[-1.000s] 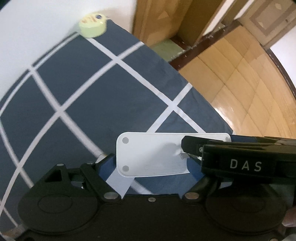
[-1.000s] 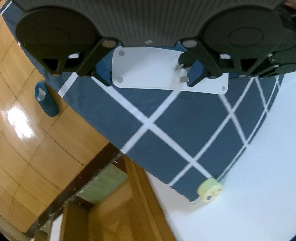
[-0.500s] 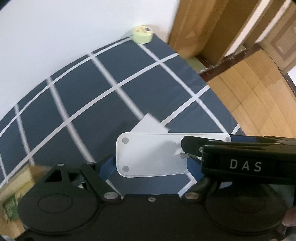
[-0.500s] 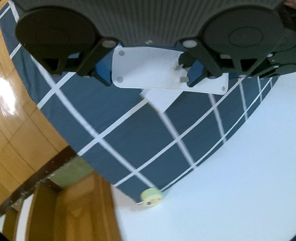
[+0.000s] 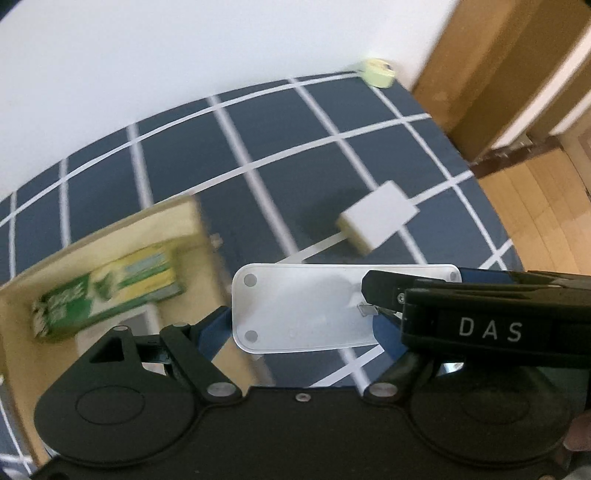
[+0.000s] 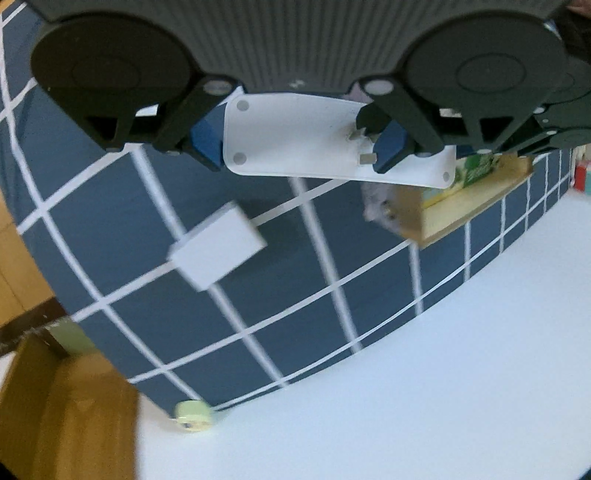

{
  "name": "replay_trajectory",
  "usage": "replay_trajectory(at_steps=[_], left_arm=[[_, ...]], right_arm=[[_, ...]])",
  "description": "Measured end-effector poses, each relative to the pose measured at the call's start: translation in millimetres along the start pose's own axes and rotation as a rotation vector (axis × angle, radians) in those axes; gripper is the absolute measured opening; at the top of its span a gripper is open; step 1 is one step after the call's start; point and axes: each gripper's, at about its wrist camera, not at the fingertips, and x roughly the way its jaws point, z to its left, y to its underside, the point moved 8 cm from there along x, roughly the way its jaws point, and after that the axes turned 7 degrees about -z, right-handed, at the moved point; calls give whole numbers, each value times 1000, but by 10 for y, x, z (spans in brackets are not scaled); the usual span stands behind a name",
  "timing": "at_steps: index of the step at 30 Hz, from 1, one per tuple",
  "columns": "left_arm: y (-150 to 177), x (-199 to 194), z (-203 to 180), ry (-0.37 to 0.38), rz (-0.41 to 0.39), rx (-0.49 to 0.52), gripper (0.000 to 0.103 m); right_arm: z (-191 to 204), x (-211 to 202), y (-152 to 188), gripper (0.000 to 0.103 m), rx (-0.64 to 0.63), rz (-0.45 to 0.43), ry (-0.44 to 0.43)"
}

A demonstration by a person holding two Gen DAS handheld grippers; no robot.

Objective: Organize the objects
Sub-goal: 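Carry the power strip with the left gripper over the cardboard box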

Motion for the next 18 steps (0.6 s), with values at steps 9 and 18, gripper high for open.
replay_trajectory(at_steps=[9, 18], left_arm=[[354, -415, 810, -69, -30, -128, 82], [760, -596, 1511, -125, -20, -249, 82]], right_arm=[[933, 65, 320, 86, -130, 34, -73], [1682, 265, 692, 86, -241, 98, -133]])
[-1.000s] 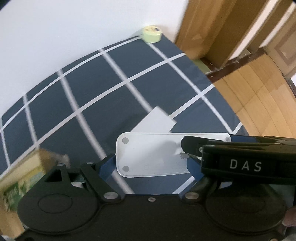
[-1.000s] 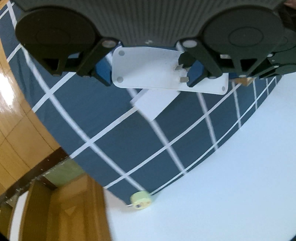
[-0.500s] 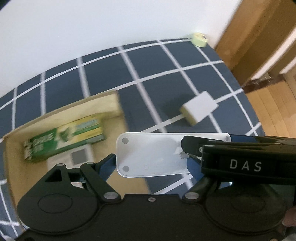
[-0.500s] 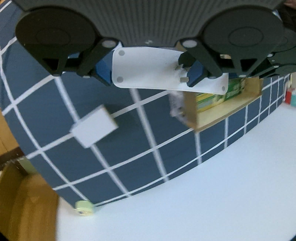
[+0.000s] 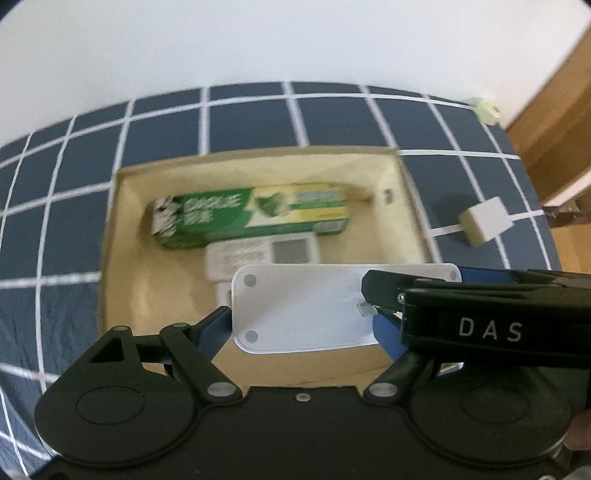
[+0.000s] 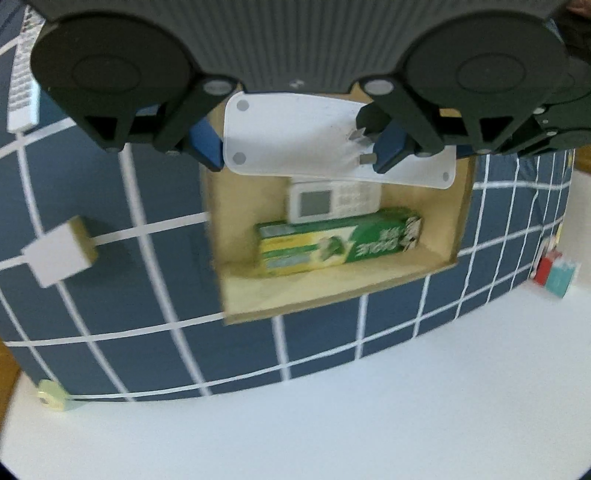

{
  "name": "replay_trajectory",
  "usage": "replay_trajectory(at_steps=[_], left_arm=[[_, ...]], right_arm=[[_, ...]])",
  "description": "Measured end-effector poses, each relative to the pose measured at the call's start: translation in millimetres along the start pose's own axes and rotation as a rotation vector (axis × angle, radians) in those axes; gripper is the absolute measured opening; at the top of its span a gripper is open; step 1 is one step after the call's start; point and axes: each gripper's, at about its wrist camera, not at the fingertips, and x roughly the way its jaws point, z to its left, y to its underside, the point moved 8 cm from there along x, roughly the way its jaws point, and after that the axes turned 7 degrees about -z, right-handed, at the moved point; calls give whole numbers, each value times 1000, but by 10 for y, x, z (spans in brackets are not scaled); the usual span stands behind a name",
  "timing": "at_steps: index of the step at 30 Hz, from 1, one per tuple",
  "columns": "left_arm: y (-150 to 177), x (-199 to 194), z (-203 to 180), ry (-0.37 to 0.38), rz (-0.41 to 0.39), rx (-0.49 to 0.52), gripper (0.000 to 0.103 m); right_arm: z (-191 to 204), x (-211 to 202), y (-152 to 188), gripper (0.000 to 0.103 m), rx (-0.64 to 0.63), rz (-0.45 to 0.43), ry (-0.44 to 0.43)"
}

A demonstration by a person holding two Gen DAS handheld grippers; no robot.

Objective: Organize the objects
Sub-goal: 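Carry the power strip with the left gripper over the cardboard box, then lower the power strip beside the remotes and open the left gripper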

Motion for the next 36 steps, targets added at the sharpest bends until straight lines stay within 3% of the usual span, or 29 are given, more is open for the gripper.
replay_trajectory(at_steps=[10, 21, 36], left_arm=[[322, 229, 491, -14, 68, -76, 82], [568, 601, 666, 14, 146, -114, 82], [658, 909, 766, 49, 188, -142, 82]], right_arm=[[352, 441, 297, 86, -42, 97, -15], [303, 852, 557, 86, -42, 182, 16], [257, 1173, 657, 86, -46, 230, 57]])
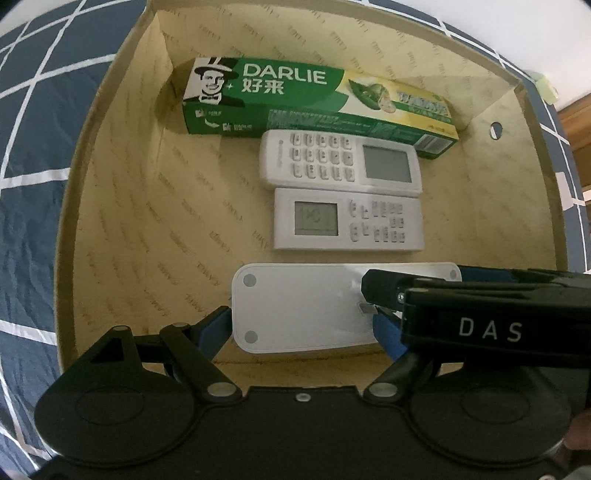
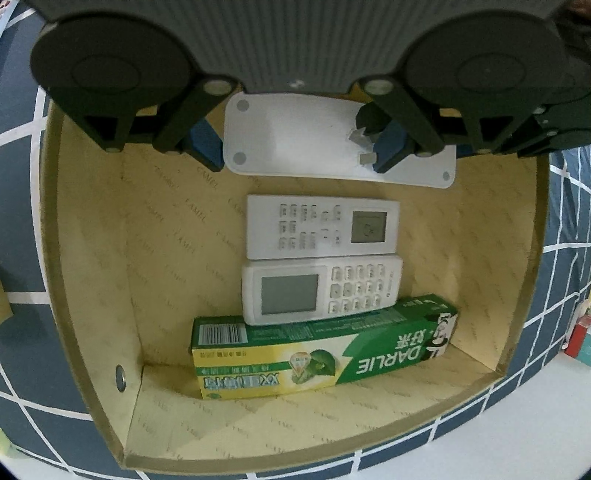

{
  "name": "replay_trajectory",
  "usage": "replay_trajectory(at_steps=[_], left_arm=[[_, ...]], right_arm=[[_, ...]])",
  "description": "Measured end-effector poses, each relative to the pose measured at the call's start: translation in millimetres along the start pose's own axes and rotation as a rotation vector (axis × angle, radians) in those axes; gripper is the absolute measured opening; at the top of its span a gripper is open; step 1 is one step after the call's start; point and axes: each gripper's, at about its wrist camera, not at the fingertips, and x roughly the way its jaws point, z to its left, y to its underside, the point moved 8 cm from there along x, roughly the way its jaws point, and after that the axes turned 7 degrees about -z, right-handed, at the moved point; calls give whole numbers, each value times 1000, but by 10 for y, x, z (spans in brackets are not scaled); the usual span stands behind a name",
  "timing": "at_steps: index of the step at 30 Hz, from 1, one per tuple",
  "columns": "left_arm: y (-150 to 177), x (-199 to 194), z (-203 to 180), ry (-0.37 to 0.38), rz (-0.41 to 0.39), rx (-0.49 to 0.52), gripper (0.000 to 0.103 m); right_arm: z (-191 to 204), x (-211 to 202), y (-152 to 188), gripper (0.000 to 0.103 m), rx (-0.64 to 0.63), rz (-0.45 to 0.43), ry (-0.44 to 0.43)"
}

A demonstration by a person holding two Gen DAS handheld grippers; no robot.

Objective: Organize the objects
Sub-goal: 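Lower the power strip beside the remotes and open the left gripper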

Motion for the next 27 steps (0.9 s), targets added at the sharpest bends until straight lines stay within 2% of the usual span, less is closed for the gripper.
replay_trajectory(at_steps=[27], left_arm=[[-78, 169, 58, 20, -1, -22, 82]], right_arm=[[0, 147, -77, 87, 2, 13, 30]])
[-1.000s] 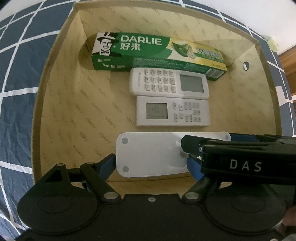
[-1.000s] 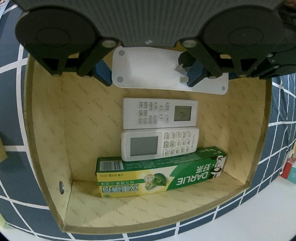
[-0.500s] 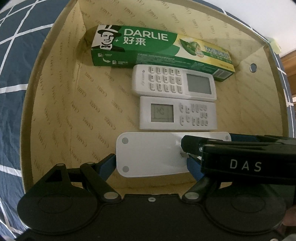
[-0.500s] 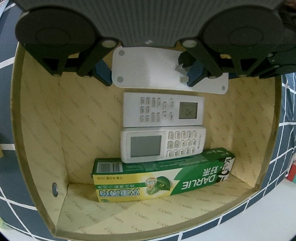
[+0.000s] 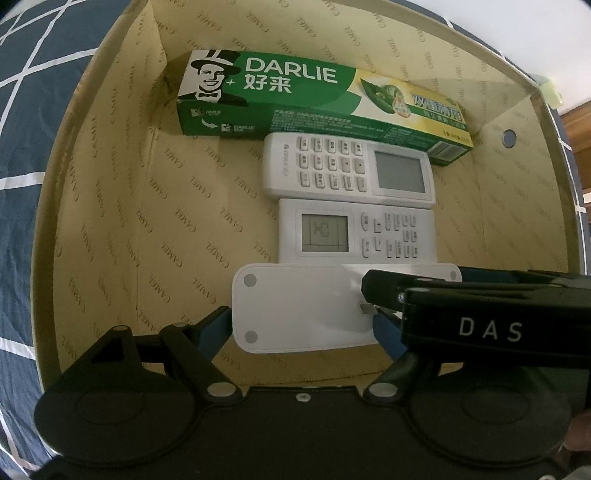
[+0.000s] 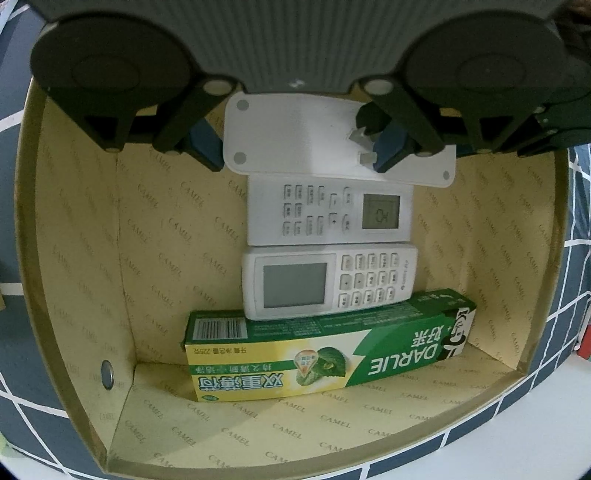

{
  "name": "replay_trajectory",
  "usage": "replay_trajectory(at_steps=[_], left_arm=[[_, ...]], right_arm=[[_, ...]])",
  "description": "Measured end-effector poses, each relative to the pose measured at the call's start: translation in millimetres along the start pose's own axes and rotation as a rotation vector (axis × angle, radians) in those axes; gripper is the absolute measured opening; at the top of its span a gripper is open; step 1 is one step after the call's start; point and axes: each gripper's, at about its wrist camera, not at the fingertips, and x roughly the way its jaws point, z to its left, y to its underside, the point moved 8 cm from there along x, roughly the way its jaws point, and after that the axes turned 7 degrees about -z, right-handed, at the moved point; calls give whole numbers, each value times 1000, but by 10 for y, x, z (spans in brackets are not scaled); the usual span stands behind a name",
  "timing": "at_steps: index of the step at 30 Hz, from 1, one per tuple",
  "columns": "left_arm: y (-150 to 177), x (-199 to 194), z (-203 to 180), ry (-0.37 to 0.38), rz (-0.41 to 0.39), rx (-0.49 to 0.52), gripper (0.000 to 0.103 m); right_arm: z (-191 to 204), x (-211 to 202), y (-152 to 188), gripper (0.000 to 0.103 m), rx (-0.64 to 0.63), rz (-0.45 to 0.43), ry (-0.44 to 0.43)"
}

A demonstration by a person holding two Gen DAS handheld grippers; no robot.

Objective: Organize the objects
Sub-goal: 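Lower the power strip beside the remotes and open the left gripper, then withdraw the left tool and move it toward the small white box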

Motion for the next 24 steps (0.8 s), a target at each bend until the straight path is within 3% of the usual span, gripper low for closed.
replay_trajectory(at_steps=[14, 24], left_arm=[[-8, -169, -38, -33, -38, -3, 83], [7, -582, -140, -97, -108, 3, 91]], right_arm=[[-32, -106, 15, 88, 22, -21, -17], [1, -575, -83, 91, -6, -108, -56]])
